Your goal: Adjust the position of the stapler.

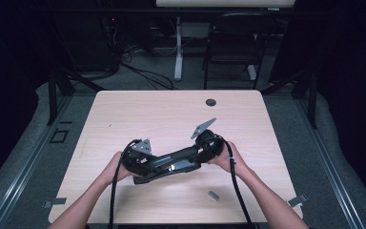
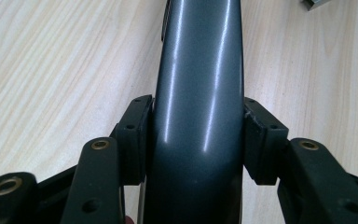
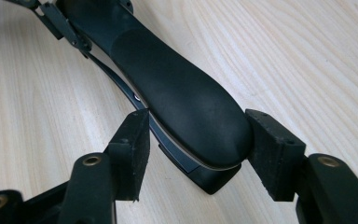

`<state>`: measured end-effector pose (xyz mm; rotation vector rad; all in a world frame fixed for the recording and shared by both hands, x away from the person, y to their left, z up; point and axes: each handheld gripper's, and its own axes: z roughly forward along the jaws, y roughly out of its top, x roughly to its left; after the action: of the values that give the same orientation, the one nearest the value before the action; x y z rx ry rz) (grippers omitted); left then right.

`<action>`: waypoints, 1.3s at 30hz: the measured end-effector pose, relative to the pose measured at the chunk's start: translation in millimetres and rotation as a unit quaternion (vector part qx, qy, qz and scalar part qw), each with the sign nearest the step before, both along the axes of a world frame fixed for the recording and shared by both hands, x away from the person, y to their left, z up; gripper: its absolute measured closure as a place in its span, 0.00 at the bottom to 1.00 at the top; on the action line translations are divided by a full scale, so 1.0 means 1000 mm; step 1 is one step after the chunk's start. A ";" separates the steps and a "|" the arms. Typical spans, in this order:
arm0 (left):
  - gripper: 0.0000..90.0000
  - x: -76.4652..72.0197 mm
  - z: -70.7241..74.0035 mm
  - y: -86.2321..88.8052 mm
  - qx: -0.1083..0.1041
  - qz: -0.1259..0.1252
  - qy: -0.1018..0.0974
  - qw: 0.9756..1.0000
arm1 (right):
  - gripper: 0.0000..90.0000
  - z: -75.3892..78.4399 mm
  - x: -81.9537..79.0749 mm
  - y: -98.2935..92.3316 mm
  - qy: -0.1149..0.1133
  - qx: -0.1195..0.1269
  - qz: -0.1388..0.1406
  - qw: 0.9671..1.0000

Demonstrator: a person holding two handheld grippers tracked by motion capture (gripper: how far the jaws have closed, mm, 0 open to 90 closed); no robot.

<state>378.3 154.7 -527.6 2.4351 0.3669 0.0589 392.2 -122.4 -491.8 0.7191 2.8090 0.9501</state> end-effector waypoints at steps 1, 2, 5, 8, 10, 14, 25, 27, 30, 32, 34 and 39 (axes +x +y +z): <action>0.56 0.002 0.000 0.001 0.002 -0.009 0.003 1.000 | 0.49 0.000 -0.001 0.000 0.000 -0.001 0.002 1.000; 0.56 0.002 0.000 0.001 0.002 -0.009 0.003 1.000 | 0.49 0.000 -0.001 0.000 0.000 -0.001 0.002 1.000; 0.54 0.005 -0.001 0.002 -0.012 0.001 0.015 1.000 | 0.50 0.001 -0.002 0.000 0.001 -0.004 0.002 1.000; 0.47 0.004 -0.001 0.002 -0.002 0.025 0.016 1.000 | 0.49 0.001 -0.003 0.000 -0.001 -0.008 0.001 1.000; 0.39 0.003 -0.002 0.005 -0.007 0.045 0.025 0.999 | 0.48 0.001 -0.002 0.000 -0.004 -0.005 0.006 1.000; 0.34 -0.006 -0.004 0.021 -0.003 0.079 0.035 0.996 | 0.44 -0.001 0.000 0.003 -0.011 0.017 0.015 1.000; 0.46 -0.009 -0.005 0.026 -0.001 0.063 0.019 0.998 | 0.44 -0.007 0.002 0.011 -0.006 0.006 0.037 0.999; 0.46 -0.004 -0.005 0.027 0.000 0.052 0.019 0.998 | 0.45 -0.006 0.002 0.010 -0.004 0.003 0.039 0.999; 0.45 0.000 -0.005 0.026 0.000 0.045 0.019 0.999 | 0.47 -0.006 0.002 0.009 -0.003 0.002 0.037 0.999; 0.45 0.006 -0.004 0.026 0.005 0.039 0.018 0.999 | 0.48 -0.005 0.001 0.008 -0.002 -0.001 0.035 0.999; 0.44 0.011 -0.005 0.024 -0.002 0.034 0.022 0.999 | 0.49 -0.005 0.000 0.007 -0.003 -0.003 0.033 0.999; 0.43 0.016 -0.004 0.022 0.009 0.027 0.016 0.999 | 0.50 -0.004 -0.001 0.005 -0.003 -0.009 0.025 1.000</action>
<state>394.7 176.7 -531.3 2.4459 0.4488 0.0470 390.8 -117.4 -495.8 0.6457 2.8399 0.9332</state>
